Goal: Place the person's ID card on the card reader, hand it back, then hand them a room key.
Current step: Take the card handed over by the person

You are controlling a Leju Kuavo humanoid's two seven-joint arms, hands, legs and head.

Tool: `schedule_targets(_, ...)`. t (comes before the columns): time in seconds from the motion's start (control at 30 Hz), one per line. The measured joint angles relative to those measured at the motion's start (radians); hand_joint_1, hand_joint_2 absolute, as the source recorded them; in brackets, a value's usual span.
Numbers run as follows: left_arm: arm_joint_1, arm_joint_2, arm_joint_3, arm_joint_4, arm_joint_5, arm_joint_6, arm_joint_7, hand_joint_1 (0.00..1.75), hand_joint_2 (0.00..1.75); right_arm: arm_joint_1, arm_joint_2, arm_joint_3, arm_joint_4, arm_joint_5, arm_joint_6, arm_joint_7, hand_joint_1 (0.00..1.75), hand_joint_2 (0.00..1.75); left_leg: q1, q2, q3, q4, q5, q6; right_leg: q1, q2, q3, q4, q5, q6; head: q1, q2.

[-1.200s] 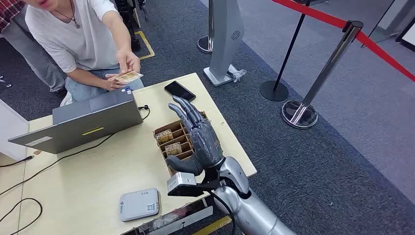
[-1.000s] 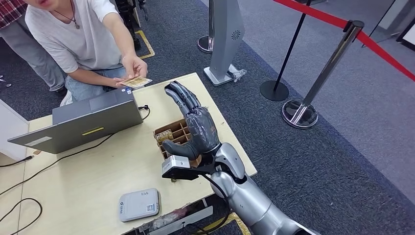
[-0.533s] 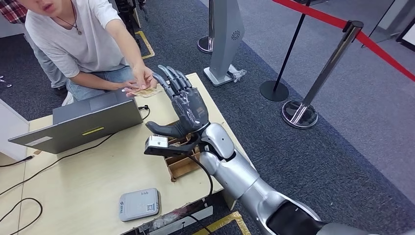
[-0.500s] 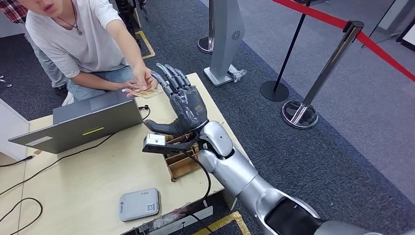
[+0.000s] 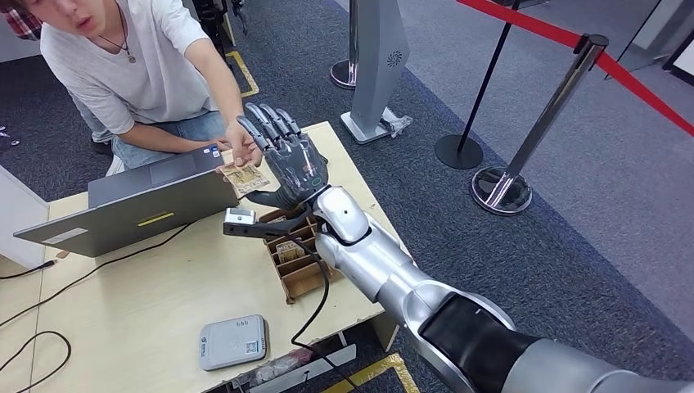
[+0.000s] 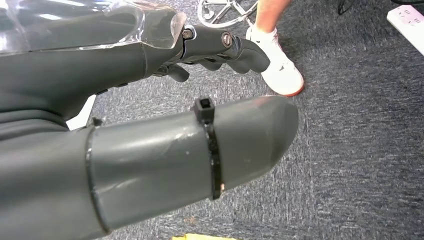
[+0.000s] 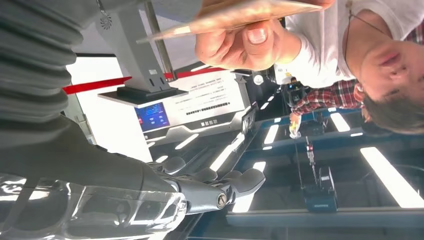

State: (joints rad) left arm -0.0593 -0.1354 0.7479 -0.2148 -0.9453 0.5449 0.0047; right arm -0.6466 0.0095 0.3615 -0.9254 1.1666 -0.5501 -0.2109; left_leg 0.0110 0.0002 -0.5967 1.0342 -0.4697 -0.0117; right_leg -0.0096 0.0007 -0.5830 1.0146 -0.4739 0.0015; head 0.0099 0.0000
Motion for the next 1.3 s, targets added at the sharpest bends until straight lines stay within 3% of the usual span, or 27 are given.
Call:
schedule_targets(0.7, 0.000, -0.010, 0.003, 0.000, 0.008, -0.001, -0.038, 0.00, 0.00, -0.015, 0.000, 0.015, 0.065, 0.003, -0.027, 0.010, 0.00, 1.75, 0.000, 0.000, 0.000, 0.000, 0.000, 0.000, 0.000, 0.000, 0.000, 0.000, 0.000, 0.000, 0.000, 0.000)
schedule_targets(1.3, 0.001, -0.016, 0.023, 0.004, 0.014, -0.002, -0.068, 0.00, 0.00, 0.060, -0.027, 0.021, -0.033, 0.038, -0.033, 0.030, 0.00, 1.75, 0.000, 0.000, 0.000, 0.000, 0.000, 0.000, 0.000, 0.000, -0.001, 0.000, 0.000, 0.000, 0.000, 0.000)
